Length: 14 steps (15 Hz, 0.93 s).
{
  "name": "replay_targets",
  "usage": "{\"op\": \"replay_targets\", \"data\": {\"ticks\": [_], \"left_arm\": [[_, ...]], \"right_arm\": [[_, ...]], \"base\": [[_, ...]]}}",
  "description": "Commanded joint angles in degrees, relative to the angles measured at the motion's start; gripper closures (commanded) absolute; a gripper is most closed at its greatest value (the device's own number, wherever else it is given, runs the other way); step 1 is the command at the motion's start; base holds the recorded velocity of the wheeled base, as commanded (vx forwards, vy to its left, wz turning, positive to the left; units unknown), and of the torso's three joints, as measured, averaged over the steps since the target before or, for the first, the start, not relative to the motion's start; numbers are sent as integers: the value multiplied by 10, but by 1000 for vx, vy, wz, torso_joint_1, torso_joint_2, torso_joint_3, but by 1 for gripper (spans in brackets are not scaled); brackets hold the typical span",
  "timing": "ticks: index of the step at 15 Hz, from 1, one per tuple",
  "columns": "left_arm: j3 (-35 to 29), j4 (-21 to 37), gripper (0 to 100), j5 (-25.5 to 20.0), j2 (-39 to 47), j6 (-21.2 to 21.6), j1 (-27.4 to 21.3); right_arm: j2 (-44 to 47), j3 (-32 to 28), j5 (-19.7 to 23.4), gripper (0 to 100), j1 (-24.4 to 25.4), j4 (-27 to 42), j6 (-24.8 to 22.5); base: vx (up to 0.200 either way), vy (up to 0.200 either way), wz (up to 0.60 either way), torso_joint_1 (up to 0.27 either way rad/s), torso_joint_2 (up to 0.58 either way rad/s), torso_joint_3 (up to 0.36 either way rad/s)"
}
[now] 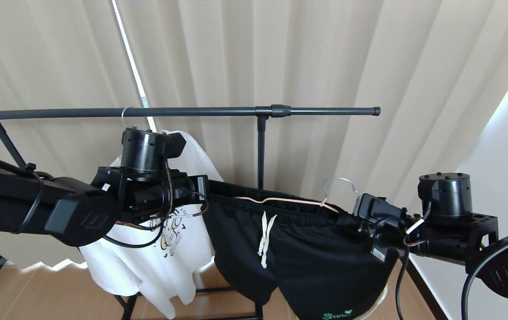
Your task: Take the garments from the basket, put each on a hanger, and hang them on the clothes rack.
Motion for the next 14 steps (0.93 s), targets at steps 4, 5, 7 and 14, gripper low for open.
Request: {"op": "replay_targets", "data": {"ticks": [4, 5, 7, 14], "left_arm": [[-20, 44, 100, 0, -33, -44, -40], [-21, 48, 100, 0, -39, -49, -43], [-20, 66, 100, -1, -64, -61, -64], [-24, 107, 100, -57, -100, -100, -92]], "right_arm": [[12, -3, -13, 100, 7, -2, 0], [12, -3, -15, 100, 7, -2, 0], [14, -3, -16, 100, 11, -2, 1], [22, -6, -28, 100, 21, -5, 3]], "base": [[0, 0, 0, 0, 0, 0], [0, 0, 0, 0, 0, 0], [0, 0, 0, 0, 0, 0], [0, 0, 0, 0, 0, 0]]}}
